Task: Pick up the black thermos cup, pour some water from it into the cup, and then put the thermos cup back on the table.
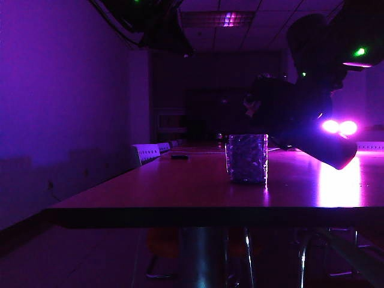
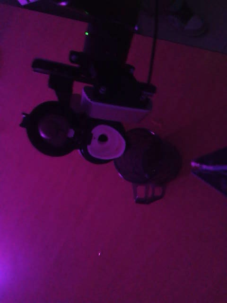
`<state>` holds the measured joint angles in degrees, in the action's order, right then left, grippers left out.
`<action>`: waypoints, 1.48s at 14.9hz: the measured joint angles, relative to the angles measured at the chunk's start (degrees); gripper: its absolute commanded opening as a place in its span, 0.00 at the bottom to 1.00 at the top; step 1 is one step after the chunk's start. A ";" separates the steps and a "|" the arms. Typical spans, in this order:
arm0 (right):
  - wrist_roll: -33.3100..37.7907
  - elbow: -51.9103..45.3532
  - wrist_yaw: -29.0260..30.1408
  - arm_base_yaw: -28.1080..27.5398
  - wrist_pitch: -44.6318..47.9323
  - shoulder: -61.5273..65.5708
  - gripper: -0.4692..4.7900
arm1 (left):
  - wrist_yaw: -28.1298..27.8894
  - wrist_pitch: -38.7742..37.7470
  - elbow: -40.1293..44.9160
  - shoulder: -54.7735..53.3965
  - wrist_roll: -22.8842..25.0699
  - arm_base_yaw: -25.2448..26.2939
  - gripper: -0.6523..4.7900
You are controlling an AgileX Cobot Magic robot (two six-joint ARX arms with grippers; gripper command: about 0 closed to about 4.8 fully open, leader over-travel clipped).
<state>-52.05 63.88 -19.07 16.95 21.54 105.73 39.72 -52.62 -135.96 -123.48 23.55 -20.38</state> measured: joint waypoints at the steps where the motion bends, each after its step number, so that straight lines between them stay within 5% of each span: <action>1: -1.46 0.00 -0.09 0.00 -0.09 0.02 0.35 | 0.00 -0.07 0.00 -0.02 0.00 0.00 0.11; 8: -11.41 0.00 -0.28 0.00 -0.02 0.02 0.35 | 2.14 -0.37 0.00 0.00 0.02 0.00 0.11; 22: -19.32 0.02 -3.48 0.00 0.72 0.04 0.35 | 4.87 -0.81 0.00 0.00 -0.02 0.00 0.11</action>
<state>-71.37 63.90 -22.55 16.95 22.26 105.78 44.60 -53.43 -135.96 -123.48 23.53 -20.38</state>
